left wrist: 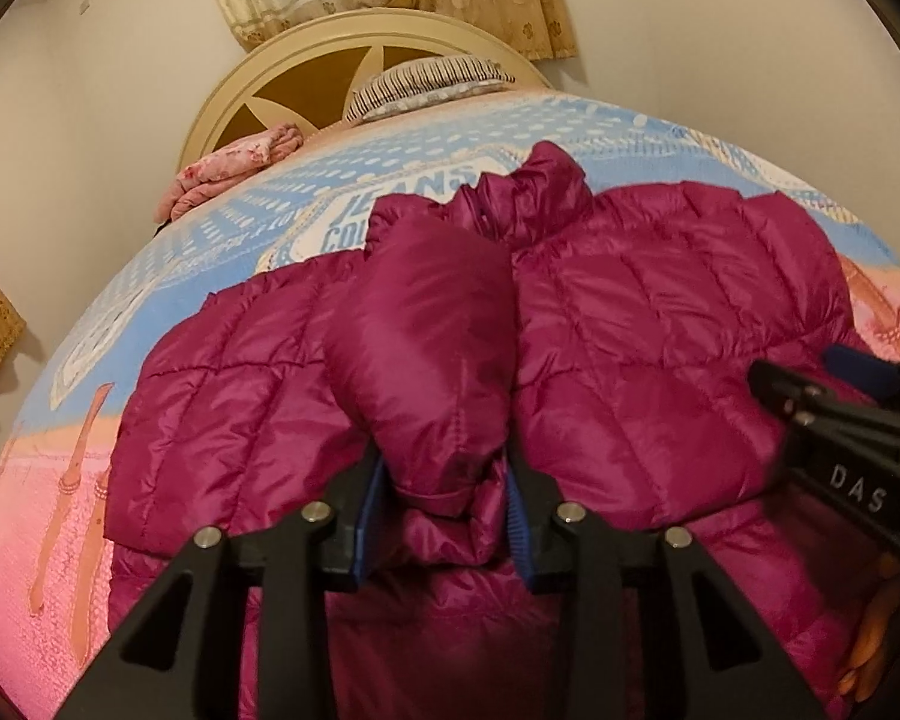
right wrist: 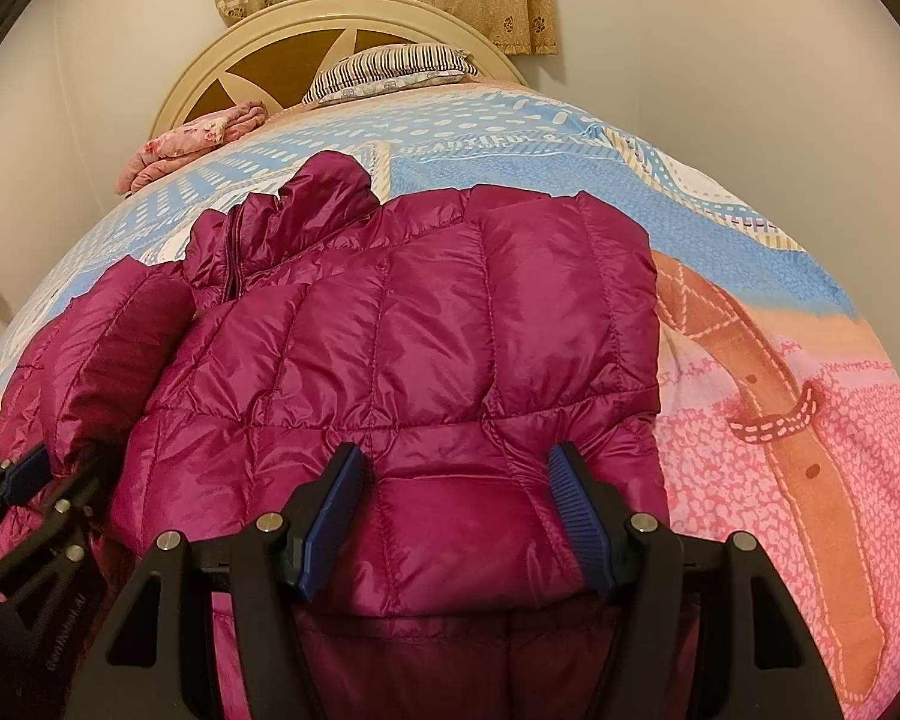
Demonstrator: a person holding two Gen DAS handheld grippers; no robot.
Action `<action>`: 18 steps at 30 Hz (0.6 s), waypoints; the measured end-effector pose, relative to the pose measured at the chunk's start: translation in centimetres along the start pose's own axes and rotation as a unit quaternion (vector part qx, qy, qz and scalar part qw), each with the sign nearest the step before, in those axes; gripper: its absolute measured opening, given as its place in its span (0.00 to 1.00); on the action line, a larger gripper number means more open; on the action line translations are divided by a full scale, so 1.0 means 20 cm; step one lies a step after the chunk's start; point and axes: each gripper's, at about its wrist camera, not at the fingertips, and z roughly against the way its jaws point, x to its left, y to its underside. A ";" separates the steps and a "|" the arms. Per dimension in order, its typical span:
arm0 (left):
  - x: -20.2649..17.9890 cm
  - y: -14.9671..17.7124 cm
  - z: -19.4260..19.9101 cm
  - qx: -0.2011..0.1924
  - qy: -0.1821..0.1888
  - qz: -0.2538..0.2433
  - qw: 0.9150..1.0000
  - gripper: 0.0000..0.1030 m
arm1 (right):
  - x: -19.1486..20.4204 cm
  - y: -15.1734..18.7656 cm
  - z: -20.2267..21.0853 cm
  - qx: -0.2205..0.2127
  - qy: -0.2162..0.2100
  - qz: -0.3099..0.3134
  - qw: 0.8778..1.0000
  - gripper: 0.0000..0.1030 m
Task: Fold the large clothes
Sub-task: 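Fold the held sleeve across the jacket body with the left tool and release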
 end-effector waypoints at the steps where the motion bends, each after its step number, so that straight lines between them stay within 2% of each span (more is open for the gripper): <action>1: 0.00 0.00 0.00 0.002 0.000 -0.001 1.000 0.38 | 0.00 0.00 0.00 0.000 0.000 0.000 1.000 0.64; 4: -0.02 0.00 -0.02 0.009 0.001 -0.008 1.000 0.43 | 0.00 0.00 0.00 0.000 0.000 0.000 1.000 0.64; 6: -0.05 0.00 -0.03 0.015 -0.001 -0.021 1.000 0.53 | 0.00 0.00 0.00 0.000 0.000 0.000 1.000 0.64; 8: -0.06 0.00 -0.01 0.020 0.000 -0.034 0.999 0.76 | 0.00 0.00 0.00 0.000 0.000 0.000 1.000 0.64; 9: -0.05 0.00 0.00 0.022 0.006 -0.036 0.999 0.80 | 0.00 0.00 0.00 0.000 0.000 0.000 1.000 0.64; 11: -0.02 0.01 0.04 0.035 0.038 -0.031 0.998 0.95 | 0.00 0.00 0.00 0.000 0.000 0.000 1.000 0.64; 14: 0.02 0.03 0.09 0.044 0.061 -0.019 0.997 0.99 | 0.00 0.00 0.00 0.001 0.001 0.001 1.000 0.64; 18: 0.10 0.06 0.19 0.026 0.037 -0.012 0.999 0.99 | 0.00 0.00 0.00 0.001 0.001 0.002 1.000 0.64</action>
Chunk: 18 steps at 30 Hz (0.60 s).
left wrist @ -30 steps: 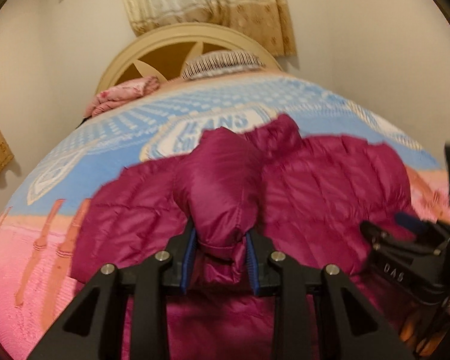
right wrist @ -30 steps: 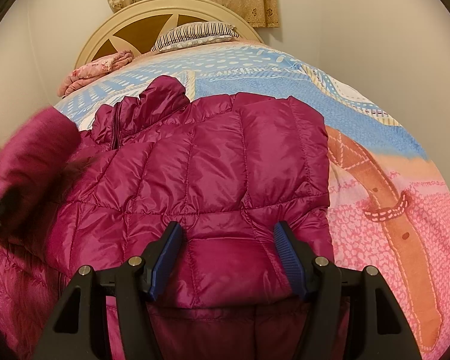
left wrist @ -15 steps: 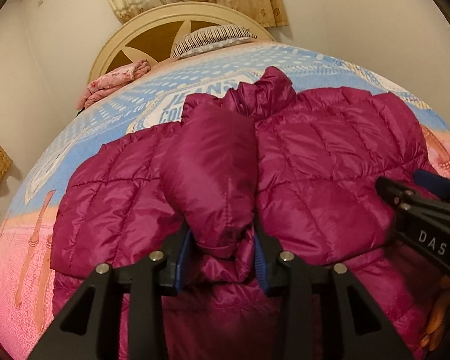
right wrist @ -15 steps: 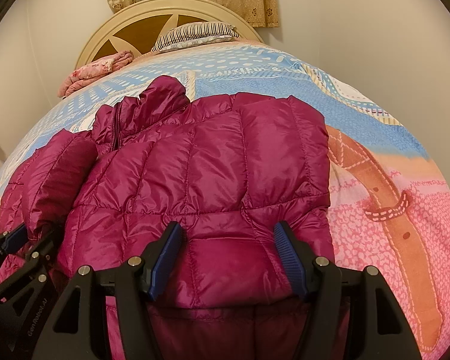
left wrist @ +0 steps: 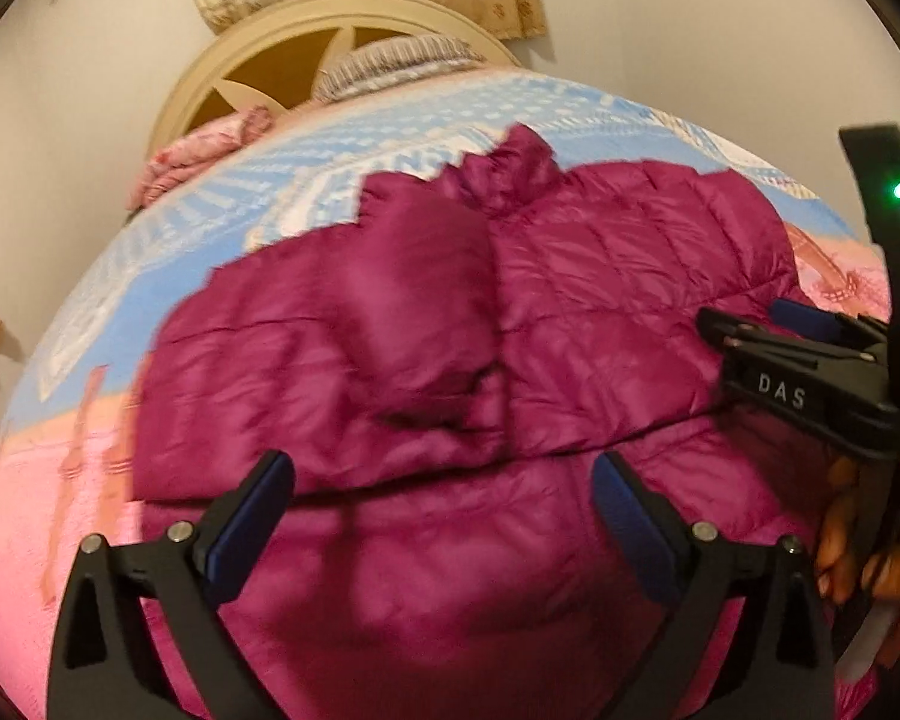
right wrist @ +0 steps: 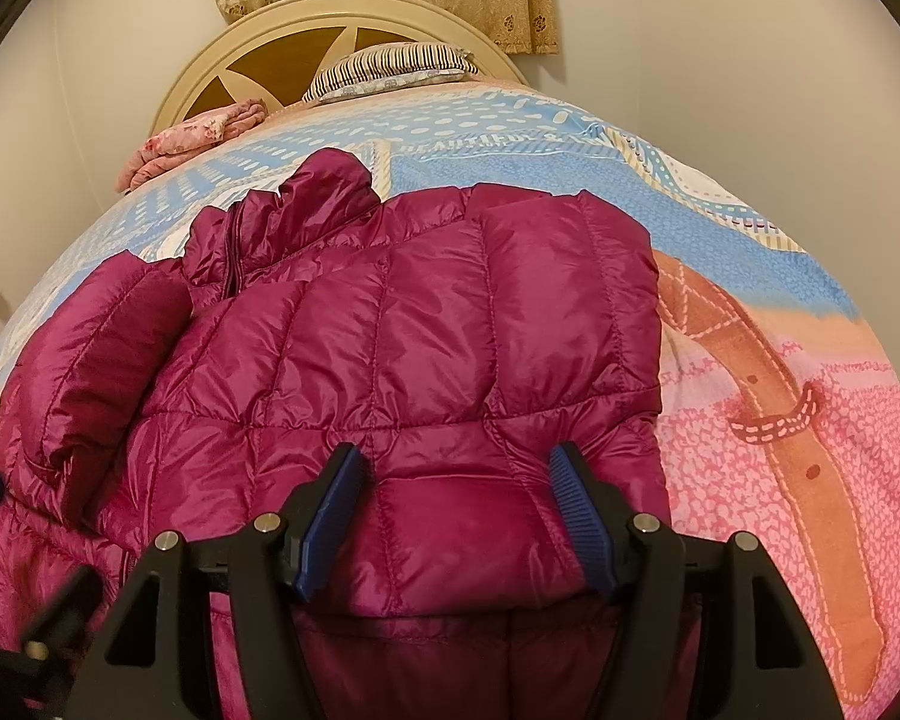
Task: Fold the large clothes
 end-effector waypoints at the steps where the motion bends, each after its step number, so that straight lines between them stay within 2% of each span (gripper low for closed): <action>1: 0.03 0.01 0.02 -0.005 0.001 0.005 1.000 0.99 | 0.00 0.00 0.00 0.000 0.000 0.000 1.000 0.64; 6: 0.24 0.01 0.10 -0.032 0.000 0.056 0.998 0.99 | 0.01 0.00 0.00 0.000 0.000 0.001 1.000 0.64; 9: 0.40 -0.02 0.09 -0.052 -0.035 0.114 0.992 0.99 | 0.00 0.00 0.00 0.000 0.000 0.000 1.000 0.64; 12: 0.57 -0.02 -0.03 -0.037 -0.095 0.187 0.977 0.99 | 0.00 0.00 0.00 0.000 0.000 0.001 1.000 0.64; 14: 0.63 0.01 -0.12 -0.020 -0.129 0.210 0.969 0.99 | 0.01 0.00 0.00 0.001 0.002 0.003 1.000 0.64; 16: 0.64 0.04 -0.22 0.006 -0.139 0.220 0.965 0.99 | 0.02 0.00 0.00 0.002 0.006 0.007 1.000 0.65; 18: 0.64 0.08 -0.30 0.019 -0.130 0.225 0.965 0.99 | 0.03 0.00 0.00 0.002 0.009 0.011 1.000 0.65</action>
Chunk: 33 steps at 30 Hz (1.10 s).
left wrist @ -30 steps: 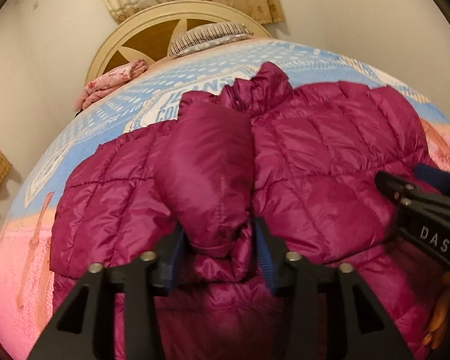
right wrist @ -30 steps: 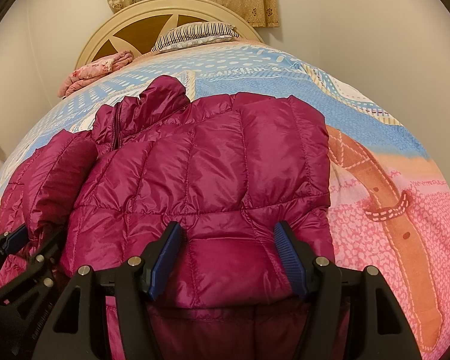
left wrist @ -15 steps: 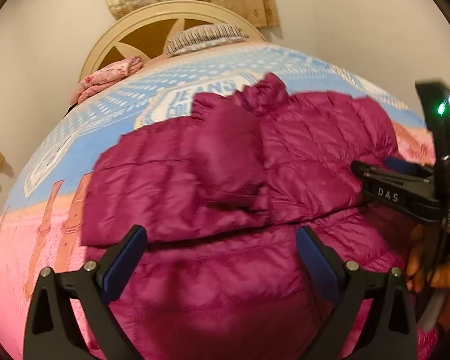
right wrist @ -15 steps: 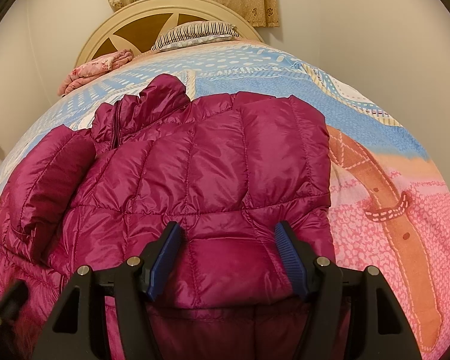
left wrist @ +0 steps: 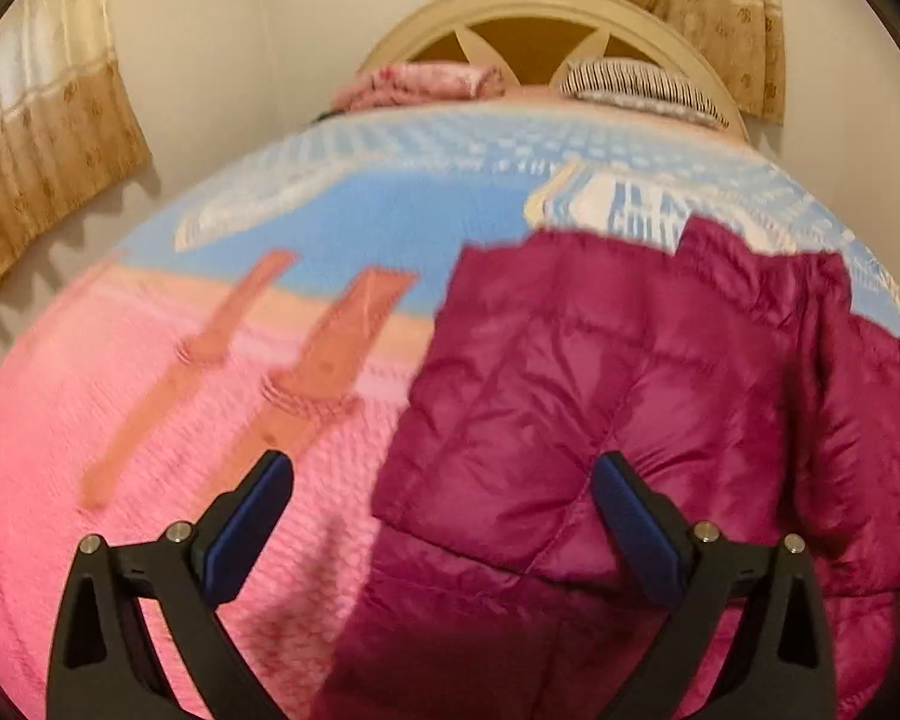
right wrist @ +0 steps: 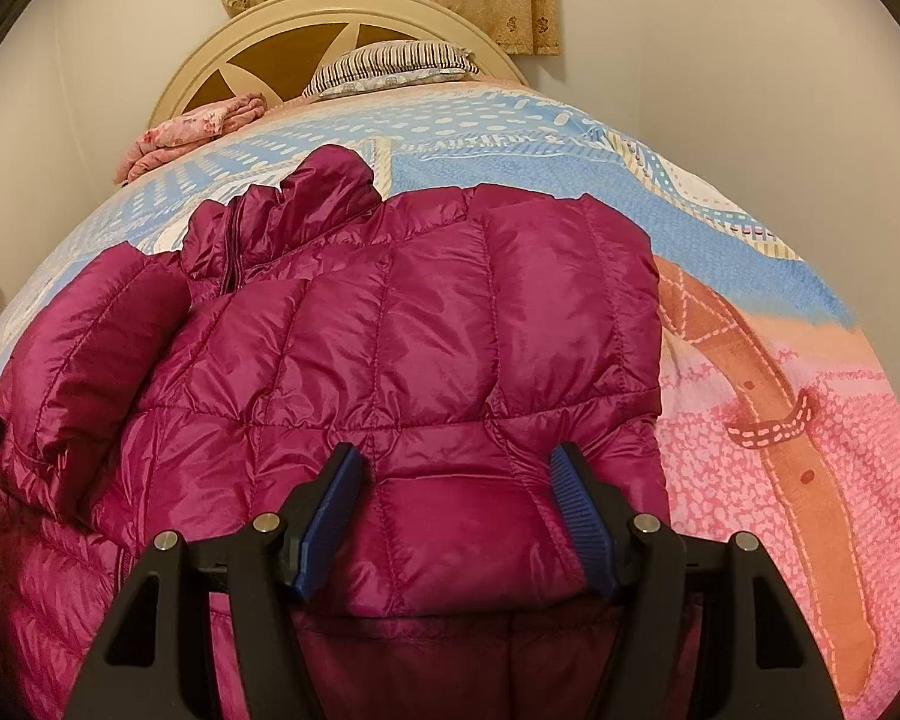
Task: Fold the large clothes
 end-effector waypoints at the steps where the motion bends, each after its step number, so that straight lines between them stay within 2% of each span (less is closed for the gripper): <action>1: 0.00 0.01 -0.02 0.003 0.000 0.001 1.000 0.99 | 0.00 -0.01 0.00 -0.001 0.002 0.001 1.000 0.65; 3: 0.00 0.03 -0.08 0.019 0.008 0.008 1.000 1.00 | 0.02 -0.02 0.04 -0.007 0.008 0.010 1.000 0.65; 5: 0.03 0.04 -0.11 0.035 0.023 0.022 0.999 1.00 | 0.07 -0.03 0.13 -0.032 0.006 0.025 0.999 0.65; 8: 0.10 0.05 -0.13 0.053 0.052 0.059 0.995 1.00 | 0.24 -0.06 0.32 -0.075 -0.056 0.047 0.995 0.65; 10: 0.11 0.07 -0.11 0.050 0.059 0.071 0.994 1.00 | 0.36 -0.09 0.39 -0.083 -0.098 0.059 0.990 0.65; 13: 0.11 0.08 -0.09 0.045 0.061 0.075 0.994 1.00 | 0.57 -0.12 0.39 -0.053 -0.173 0.055 0.982 0.65; 15: 0.12 0.08 -0.08 0.042 0.064 0.083 0.994 1.00 | 0.68 -0.11 0.35 -0.034 -0.192 0.061 0.979 0.65; 17: 0.15 0.10 -0.08 0.039 0.067 0.088 0.993 1.00 | 0.77 -0.09 0.28 -0.014 -0.179 0.085 0.980 0.65; 19: 0.14 0.10 -0.07 0.039 0.066 0.087 0.993 1.00 | 0.82 -0.07 0.17 0.019 -0.146 0.106 0.983 0.65; 20: 0.14 0.09 -0.07 0.039 0.066 0.086 0.993 1.00 | 0.82 -0.06 0.15 0.024 -0.133 0.110 0.985 0.63; 21: 0.15 0.09 -0.07 0.039 0.067 0.086 0.993 1.00 | 0.80 -0.06 0.13 0.019 -0.122 0.110 0.986 0.57; 22: 0.15 0.10 -0.07 0.039 0.068 0.087 0.993 1.00 | 0.76 -0.06 0.13 0.015 -0.115 0.104 0.988 0.43; 23: 0.16 0.10 -0.07 0.039 0.069 0.088 0.993 1.00 | 0.72 -0.07 0.13 0.018 -0.110 0.095 0.989 0.39; 30: 0.17 0.09 -0.07 0.039 0.070 0.088 0.993 1.00 | 0.30 -0.05 0.14 0.041 -0.102 -0.002 0.994 0.39; 33: 0.17 0.09 -0.07 0.038 0.070 0.089 0.993 1.00 | 0.19 0.00 0.13 0.055 -0.099 -0.024 0.993 0.39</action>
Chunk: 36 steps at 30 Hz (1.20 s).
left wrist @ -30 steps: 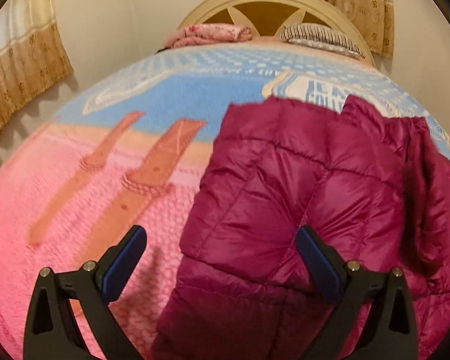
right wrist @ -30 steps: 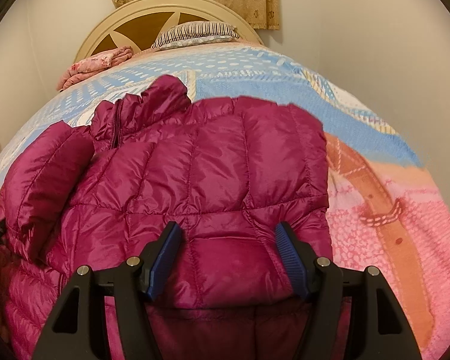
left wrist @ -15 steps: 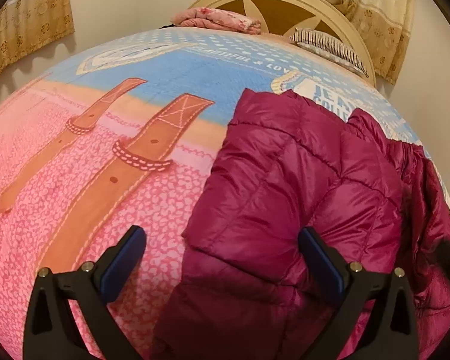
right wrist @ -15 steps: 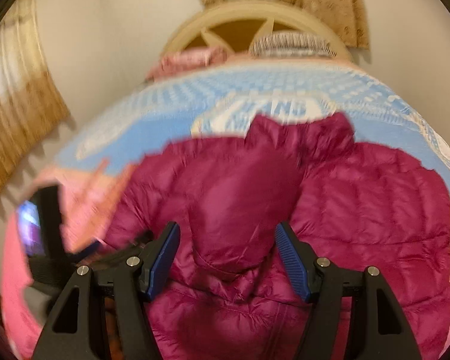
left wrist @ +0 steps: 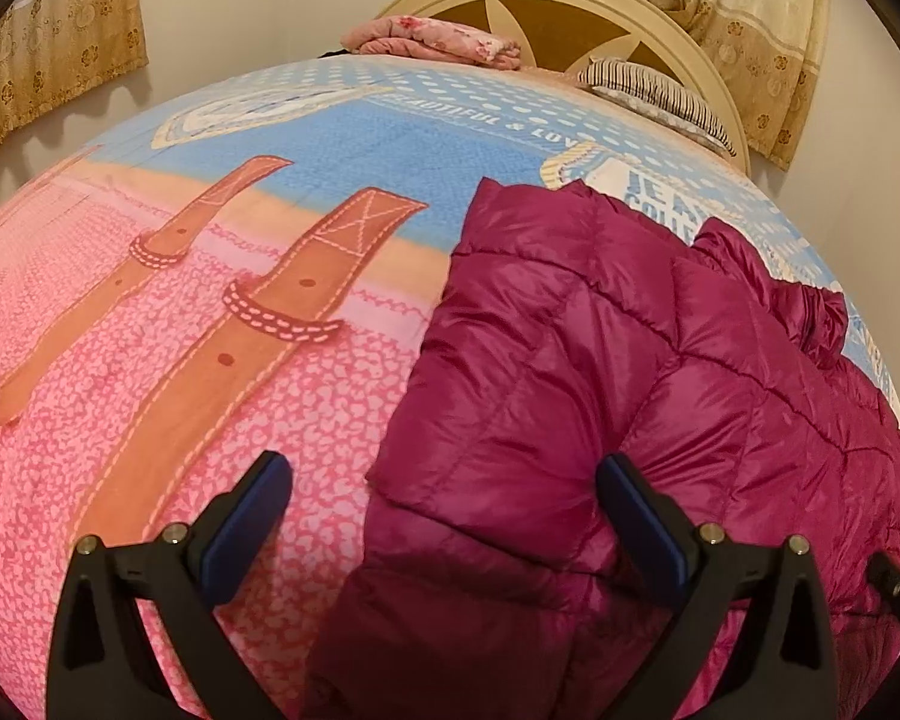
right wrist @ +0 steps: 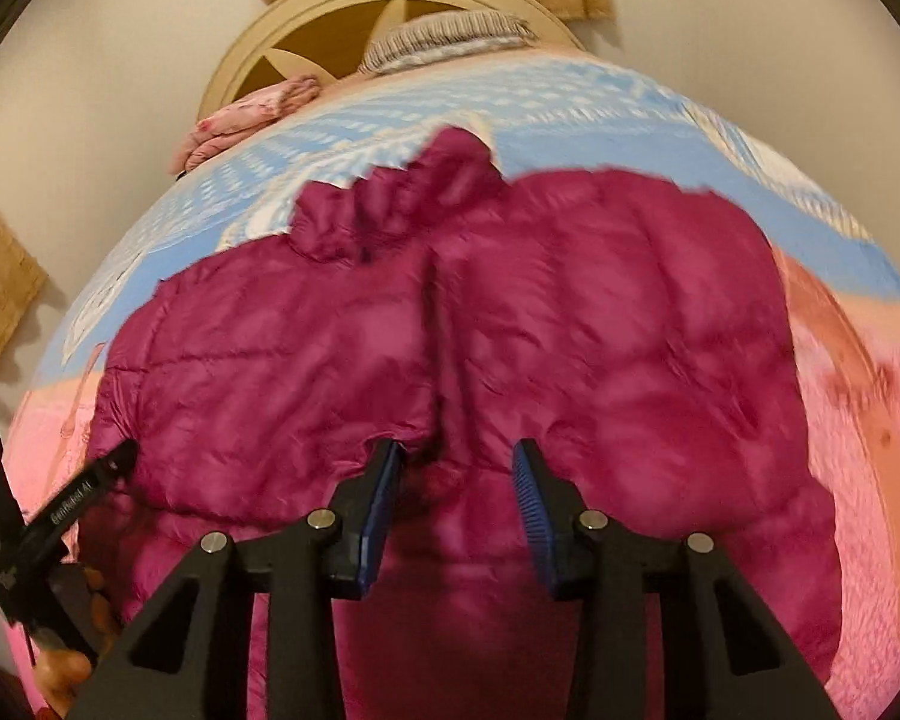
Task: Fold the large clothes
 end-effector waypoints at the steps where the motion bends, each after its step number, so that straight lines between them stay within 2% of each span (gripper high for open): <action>1: 0.00 0.00 0.00 0.000 0.000 0.000 1.000 1.00 | -0.01 0.01 0.00 0.005 0.003 0.003 1.000 0.39; 3: 0.00 0.00 0.00 -0.001 0.000 0.003 1.000 1.00 | -0.02 0.01 0.03 0.008 0.033 0.020 0.999 0.39; 5: 0.01 0.00 0.01 -0.002 0.002 0.005 1.000 1.00 | -0.05 0.01 0.12 -0.017 0.052 0.011 0.998 0.39; 7: 0.01 0.00 0.01 -0.003 0.002 0.006 1.000 1.00 | -0.08 -0.02 0.24 -0.068 0.037 -0.020 0.997 0.39; 9: 0.03 0.00 0.03 -0.012 0.003 0.015 1.000 1.00 | -0.05 -0.06 0.29 -0.087 0.006 -0.035 0.996 0.43; 11: 0.09 0.01 0.08 -0.035 0.003 0.048 0.998 1.00 | 0.04 -0.11 0.25 -0.068 -0.017 -0.020 0.997 0.61; 12: 0.14 0.01 0.10 -0.050 0.001 0.074 0.996 1.00 | 0.08 -0.13 0.21 -0.056 -0.012 -0.007 0.998 0.61; 14: 0.23 0.02 0.13 -0.065 -0.006 0.121 0.991 1.00 | 0.17 -0.14 0.11 -0.047 0.026 0.016 0.998 0.61; 16: 0.29 0.02 0.12 -0.062 -0.008 0.153 0.986 1.00 | 0.22 -0.14 -0.02 -0.023 0.048 0.028 0.998 0.61; 17: 0.31 0.02 0.11 -0.058 -0.007 0.161 0.985 1.00 | 0.24 -0.13 -0.07 -0.006 0.054 0.031 0.998 0.60; 18: 0.31 0.02 0.10 -0.056 -0.008 0.162 0.985 1.00 | 0.23 -0.11 -0.09 0.002 0.056 0.032 0.998 0.52; 19: 0.29 0.01 0.10 -0.058 -0.011 0.155 0.986 1.00 | 0.24 -0.10 -0.11 0.008 0.049 0.036 0.998 0.30; 22: 0.22 -0.01 0.08 -0.055 -0.021 0.119 0.991 1.00 | 0.25 -0.07 -0.06 -0.016 0.071 0.061 0.996 0.22; 25: 0.16 -0.02 0.05 -0.041 -0.029 0.091 0.995 1.00 | 0.22 -0.05 -0.03 -0.026 0.097 0.082 0.992 0.21; 28: 0.14 -0.02 0.03 -0.036 -0.037 0.079 0.996 1.00 | 0.14 -0.01 -0.11 0.001 0.083 0.068 0.994 0.21; 30: 0.14 -0.02 0.03 -0.034 -0.039 0.076 0.996 1.00 | 0.13 0.00 -0.13 -0.006 0.079 0.067 0.995 0.22; 34: 0.13 -0.02 0.01 -0.026 -0.044 0.072 0.996 1.00 | 0.18 0.03 -0.14 -0.019 0.105 0.094 0.990 0.23; 36: 0.13 -0.02 0.01 -0.024 -0.046 0.070 0.996 1.00 | 0.18 0.03 -0.14 -0.024 0.105 0.095 0.990 0.24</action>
